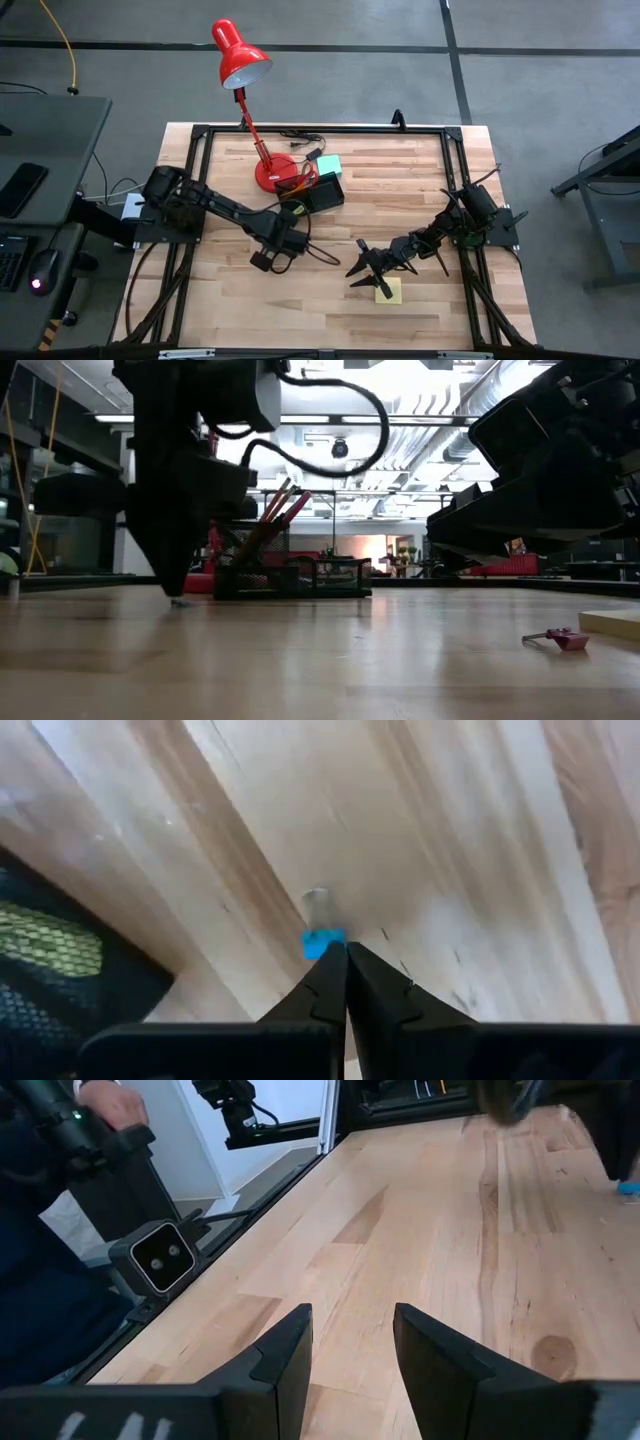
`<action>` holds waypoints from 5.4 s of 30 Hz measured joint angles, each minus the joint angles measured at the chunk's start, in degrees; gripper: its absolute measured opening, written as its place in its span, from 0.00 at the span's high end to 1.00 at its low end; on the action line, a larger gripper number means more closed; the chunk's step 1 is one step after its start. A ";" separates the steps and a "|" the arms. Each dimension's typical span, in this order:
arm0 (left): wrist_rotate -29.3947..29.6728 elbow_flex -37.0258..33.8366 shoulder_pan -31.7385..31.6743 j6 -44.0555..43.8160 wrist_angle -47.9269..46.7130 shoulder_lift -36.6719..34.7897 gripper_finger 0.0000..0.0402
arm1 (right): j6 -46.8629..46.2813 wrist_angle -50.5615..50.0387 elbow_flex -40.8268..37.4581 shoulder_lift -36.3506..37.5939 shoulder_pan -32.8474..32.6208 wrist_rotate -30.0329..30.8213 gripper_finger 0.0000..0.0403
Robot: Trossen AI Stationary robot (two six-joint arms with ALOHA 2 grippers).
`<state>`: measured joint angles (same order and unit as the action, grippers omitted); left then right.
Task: Pick and place office supplies into organizer
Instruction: Put the blue binder clip into the desk organizer
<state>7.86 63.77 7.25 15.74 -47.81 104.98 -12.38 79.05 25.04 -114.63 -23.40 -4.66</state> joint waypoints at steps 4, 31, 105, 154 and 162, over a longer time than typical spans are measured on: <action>0.66 0.54 0.00 -0.19 -1.31 -1.18 1.00 | 0.02 -0.03 0.00 0.00 0.00 -0.01 0.67; -2.01 5.01 -0.17 0.48 -3.69 -0.77 0.55 | -0.18 -0.62 0.00 0.00 0.00 1.24 0.67; 11.48 6.32 6.86 -4.55 19.45 4.00 1.00 | 0.29 -10.33 3.50 -0.24 -1.07 3.14 0.67; 55.29 -28.30 25.89 -100.12 25.68 3.57 0.35 | 1.09 -8.53 3.50 -0.23 -1.36 4.61 0.67; 54.18 -26.37 24.70 -83.78 33.57 3.50 0.42 | 1.09 -8.97 3.50 -0.22 -1.36 4.61 0.67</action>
<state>62.03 37.40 31.95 -68.04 -14.24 108.47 -11.29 70.08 28.53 -114.85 -24.75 -0.05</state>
